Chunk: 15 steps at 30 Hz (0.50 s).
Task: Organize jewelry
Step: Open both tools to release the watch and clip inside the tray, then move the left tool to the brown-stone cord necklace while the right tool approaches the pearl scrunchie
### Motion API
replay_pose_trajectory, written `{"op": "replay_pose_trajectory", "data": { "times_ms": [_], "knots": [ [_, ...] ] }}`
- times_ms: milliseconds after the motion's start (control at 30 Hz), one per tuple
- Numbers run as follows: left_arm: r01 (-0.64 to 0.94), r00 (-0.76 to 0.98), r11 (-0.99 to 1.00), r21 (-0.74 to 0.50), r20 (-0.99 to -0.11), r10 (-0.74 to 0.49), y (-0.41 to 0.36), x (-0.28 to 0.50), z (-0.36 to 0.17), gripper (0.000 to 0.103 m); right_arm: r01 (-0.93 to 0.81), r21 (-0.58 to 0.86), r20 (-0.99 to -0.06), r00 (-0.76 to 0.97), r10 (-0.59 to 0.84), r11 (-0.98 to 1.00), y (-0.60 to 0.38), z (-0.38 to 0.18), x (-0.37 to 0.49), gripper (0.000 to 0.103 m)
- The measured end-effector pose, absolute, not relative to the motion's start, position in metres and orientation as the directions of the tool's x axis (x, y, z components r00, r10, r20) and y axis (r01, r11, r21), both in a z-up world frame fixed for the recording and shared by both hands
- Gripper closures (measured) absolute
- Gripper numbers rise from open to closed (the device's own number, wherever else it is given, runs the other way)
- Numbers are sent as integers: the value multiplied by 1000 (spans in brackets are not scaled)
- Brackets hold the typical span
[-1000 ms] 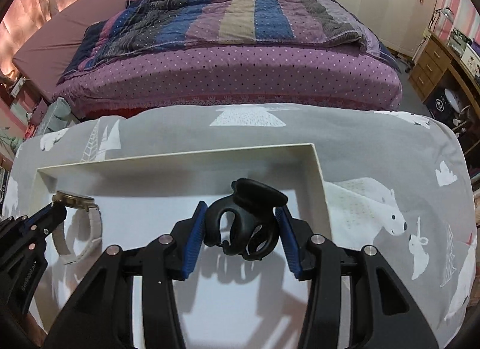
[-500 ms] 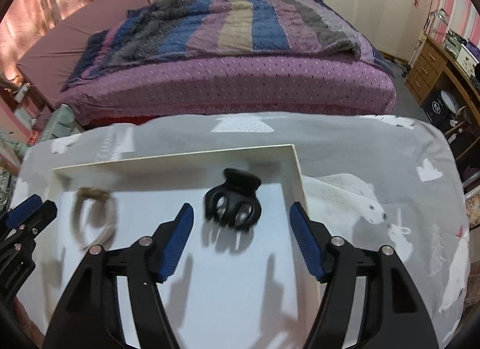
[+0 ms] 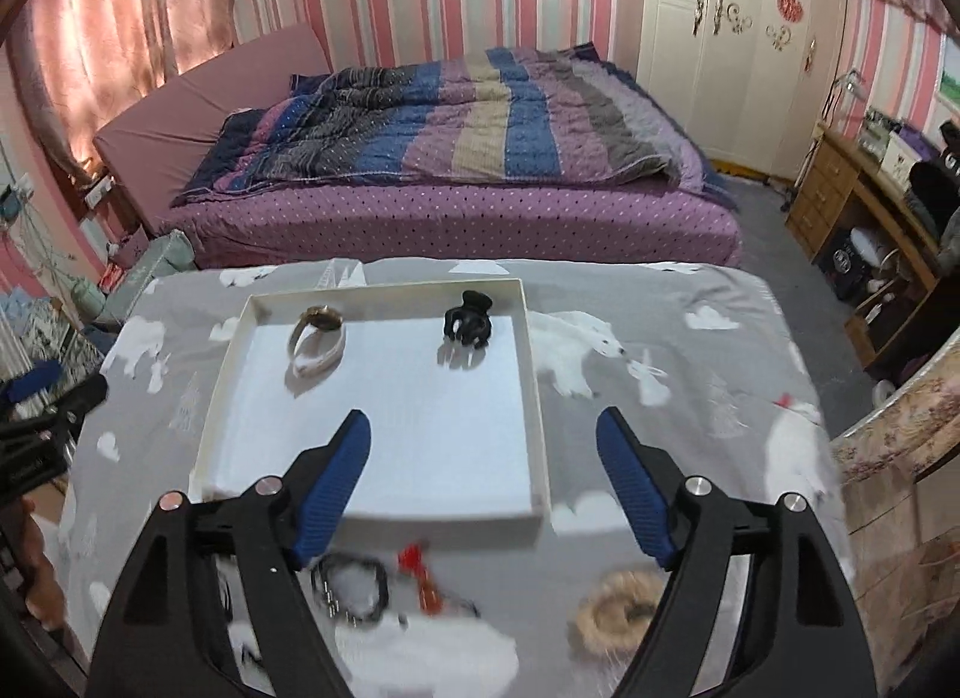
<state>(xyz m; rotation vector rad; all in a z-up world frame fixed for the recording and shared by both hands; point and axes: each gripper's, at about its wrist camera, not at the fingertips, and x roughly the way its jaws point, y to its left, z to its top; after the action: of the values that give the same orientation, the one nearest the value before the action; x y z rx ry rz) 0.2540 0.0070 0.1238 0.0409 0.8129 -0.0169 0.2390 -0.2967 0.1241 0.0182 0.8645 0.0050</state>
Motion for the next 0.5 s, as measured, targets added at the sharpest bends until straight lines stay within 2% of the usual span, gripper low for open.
{"op": "replay_pose_trajectory", "data": {
  "times_ms": [167, 500],
  "knots": [
    [36, 702, 997, 61, -712, 18, 10, 212, 128, 3, -10, -18, -757, 654, -7, 1000, -292, 129, 195, 24],
    [23, 699, 996, 89, -714, 48, 27, 159, 96, 3, -3, -36, -789, 614, -26, 999, -306, 87, 144, 24]
  ]
}}
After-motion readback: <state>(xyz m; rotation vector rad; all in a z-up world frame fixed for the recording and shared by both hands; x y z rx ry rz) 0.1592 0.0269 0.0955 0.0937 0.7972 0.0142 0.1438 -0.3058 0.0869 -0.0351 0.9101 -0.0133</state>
